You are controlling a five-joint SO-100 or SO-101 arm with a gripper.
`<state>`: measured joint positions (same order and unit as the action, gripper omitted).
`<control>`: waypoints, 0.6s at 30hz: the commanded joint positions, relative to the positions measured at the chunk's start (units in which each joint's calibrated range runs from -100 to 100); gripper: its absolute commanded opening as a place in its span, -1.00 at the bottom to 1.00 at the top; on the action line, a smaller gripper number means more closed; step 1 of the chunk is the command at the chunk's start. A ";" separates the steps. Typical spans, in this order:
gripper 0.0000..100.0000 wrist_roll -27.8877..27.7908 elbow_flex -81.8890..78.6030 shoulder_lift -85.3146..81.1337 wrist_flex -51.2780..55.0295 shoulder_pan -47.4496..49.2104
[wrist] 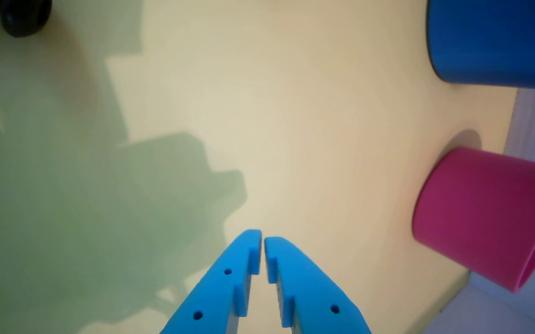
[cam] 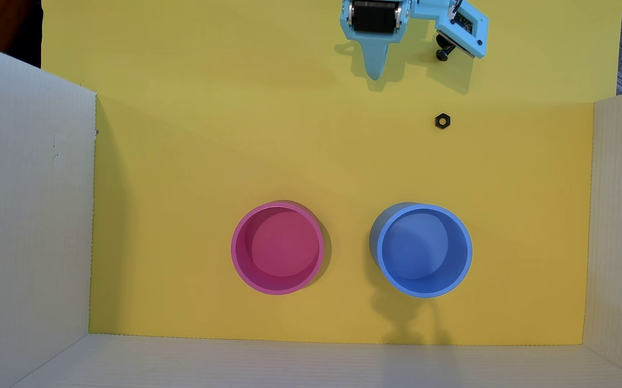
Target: Pick up the bolt and place it in the pink box
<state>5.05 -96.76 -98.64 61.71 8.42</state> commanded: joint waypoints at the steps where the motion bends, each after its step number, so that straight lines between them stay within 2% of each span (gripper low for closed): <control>1: -0.97 0.18 0.28 -0.18 -0.15 0.26; 18: -0.97 -0.13 0.38 -0.18 -0.15 0.48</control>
<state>5.05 -96.76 -98.64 61.71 8.49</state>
